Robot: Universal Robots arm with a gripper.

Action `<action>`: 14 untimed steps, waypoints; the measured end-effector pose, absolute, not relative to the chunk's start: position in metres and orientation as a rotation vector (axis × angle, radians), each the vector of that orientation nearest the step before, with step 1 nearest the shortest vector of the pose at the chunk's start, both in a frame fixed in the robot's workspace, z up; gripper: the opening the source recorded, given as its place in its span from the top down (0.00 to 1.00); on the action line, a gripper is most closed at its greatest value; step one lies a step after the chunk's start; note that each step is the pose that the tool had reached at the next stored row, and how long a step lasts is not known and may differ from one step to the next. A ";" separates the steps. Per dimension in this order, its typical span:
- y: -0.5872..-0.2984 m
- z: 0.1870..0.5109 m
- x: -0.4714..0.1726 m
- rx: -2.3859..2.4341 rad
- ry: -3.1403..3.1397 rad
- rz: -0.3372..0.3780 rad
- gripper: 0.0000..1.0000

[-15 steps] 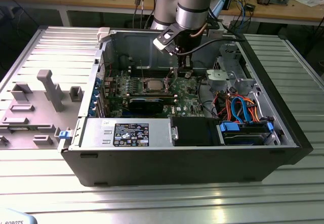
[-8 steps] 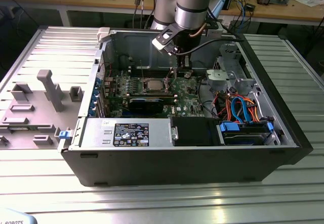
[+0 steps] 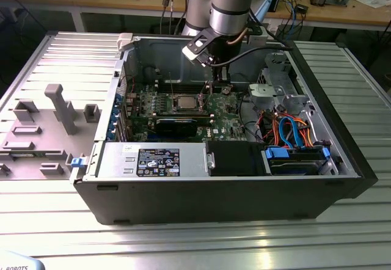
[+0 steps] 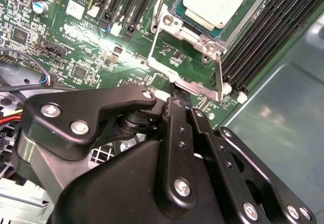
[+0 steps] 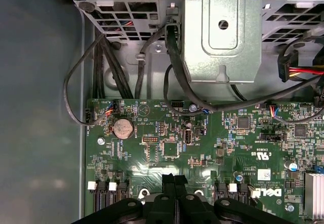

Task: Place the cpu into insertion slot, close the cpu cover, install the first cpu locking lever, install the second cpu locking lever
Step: 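Close the cpu cover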

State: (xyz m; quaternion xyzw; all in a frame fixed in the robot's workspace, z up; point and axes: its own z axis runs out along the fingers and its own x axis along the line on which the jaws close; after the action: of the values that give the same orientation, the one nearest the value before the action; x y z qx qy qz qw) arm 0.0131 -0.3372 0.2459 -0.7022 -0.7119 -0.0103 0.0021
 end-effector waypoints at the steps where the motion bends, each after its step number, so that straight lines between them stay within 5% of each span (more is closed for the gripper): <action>1: -0.337 0.246 0.013 -2.203 -2.233 -0.032 0.89; 14: -0.337 0.246 0.010 -2.203 -2.233 -0.032 0.89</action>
State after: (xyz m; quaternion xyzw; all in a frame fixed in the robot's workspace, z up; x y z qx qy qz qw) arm 0.0102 -0.3372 0.2459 -0.7023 -0.7118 -0.0102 0.0021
